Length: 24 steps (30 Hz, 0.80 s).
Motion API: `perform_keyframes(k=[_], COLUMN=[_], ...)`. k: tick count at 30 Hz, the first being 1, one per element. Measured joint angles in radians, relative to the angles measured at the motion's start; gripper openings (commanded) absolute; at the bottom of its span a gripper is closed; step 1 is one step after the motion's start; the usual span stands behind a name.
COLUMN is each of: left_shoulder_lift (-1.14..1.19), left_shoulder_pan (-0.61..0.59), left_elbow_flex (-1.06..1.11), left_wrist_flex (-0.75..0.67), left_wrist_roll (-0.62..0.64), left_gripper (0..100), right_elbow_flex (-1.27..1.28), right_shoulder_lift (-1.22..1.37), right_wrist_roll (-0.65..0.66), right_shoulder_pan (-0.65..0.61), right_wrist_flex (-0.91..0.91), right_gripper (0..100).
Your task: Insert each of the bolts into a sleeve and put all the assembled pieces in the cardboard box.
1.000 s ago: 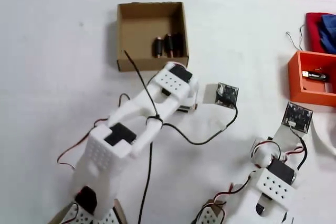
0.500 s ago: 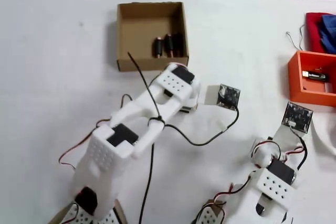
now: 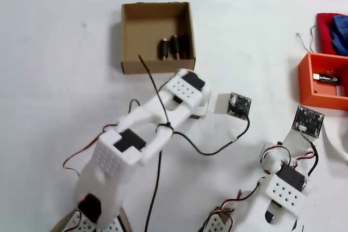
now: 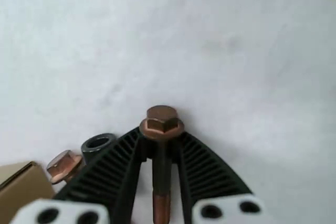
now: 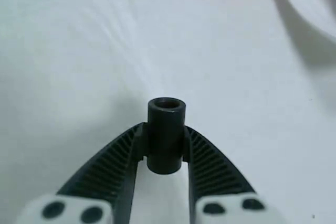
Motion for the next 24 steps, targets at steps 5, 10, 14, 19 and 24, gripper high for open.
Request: perform_keyframes(k=[5, 10, 14, 19, 24], left_shoulder_lift=[0.0, 0.005, 0.009, 0.009, 0.009], left_shoulder_pan=[0.0, 0.0, 0.005, -0.008, -0.034], left_elbow_flex=[0.0, -0.038, -0.143, -0.344, -0.562], left_wrist_flex=[0.0, 0.048, 0.187, 0.338, 0.407], left_wrist_roll=[0.0, 0.0, 0.005, 0.163, 0.422], left_gripper=[2, 3, 3, 3, 3], right_elbow_flex=[0.0, 0.0, 0.0, 0.0, 0.0], right_shoulder_lift=[0.0, 0.0, 0.0, 0.0, 0.0], right_wrist_roll=[0.0, 0.0, 0.0, 0.0, 0.0], right_shoulder_pan=[0.0, 0.0, 0.0, 0.0, 0.0], right_wrist_flex=[0.0, 0.0, 0.0, 0.0, 0.0], right_gripper=[2.1, 2.1, 2.1, 2.1, 2.1])
